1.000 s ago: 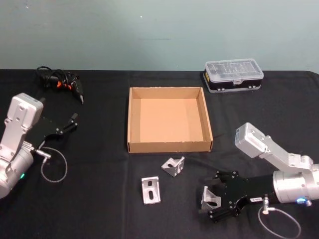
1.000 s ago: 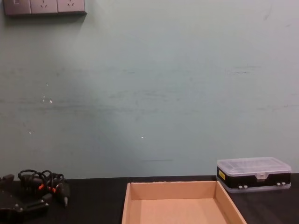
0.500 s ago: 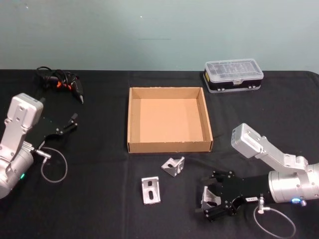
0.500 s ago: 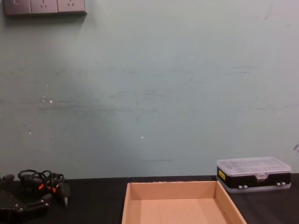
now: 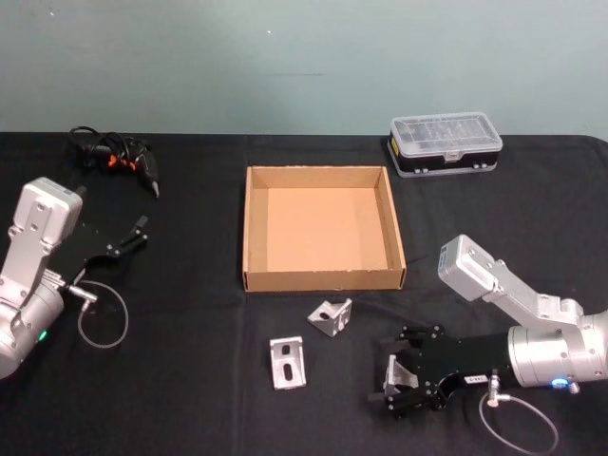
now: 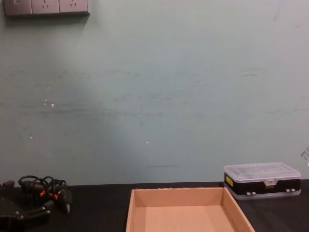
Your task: Use one hand to pick up the angle iron from the table and place it into the box.
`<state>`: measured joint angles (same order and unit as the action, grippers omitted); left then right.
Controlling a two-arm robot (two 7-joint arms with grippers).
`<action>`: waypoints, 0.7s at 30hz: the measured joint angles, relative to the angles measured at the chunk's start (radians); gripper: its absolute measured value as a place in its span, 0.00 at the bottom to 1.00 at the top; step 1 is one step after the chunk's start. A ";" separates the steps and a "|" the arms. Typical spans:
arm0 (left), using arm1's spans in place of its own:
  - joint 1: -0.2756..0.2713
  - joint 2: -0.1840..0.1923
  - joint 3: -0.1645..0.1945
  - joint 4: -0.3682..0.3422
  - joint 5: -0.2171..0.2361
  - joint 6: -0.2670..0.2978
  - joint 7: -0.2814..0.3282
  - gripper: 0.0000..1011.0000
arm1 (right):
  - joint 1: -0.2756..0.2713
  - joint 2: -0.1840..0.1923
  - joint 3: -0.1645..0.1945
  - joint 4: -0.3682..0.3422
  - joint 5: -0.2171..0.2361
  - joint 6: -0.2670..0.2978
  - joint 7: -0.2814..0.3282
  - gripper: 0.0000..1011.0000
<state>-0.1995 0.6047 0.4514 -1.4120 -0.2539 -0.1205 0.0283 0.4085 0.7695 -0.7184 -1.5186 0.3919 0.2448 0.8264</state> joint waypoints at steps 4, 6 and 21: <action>0.000 0.000 0.000 0.000 0.000 0.000 0.000 0.99 | -0.001 0.000 -0.001 0.000 0.000 0.000 0.000 0.86; 0.000 0.000 0.000 0.000 0.000 0.000 0.000 0.99 | -0.002 0.000 -0.001 0.000 -0.001 0.000 0.000 0.80; 0.000 0.000 0.000 0.000 0.000 0.000 0.000 0.99 | -0.014 0.005 0.005 -0.012 -0.003 -0.010 -0.014 0.45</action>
<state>-0.1995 0.6047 0.4514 -1.4120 -0.2539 -0.1205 0.0283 0.3945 0.7743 -0.7131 -1.5304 0.3890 0.2348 0.8125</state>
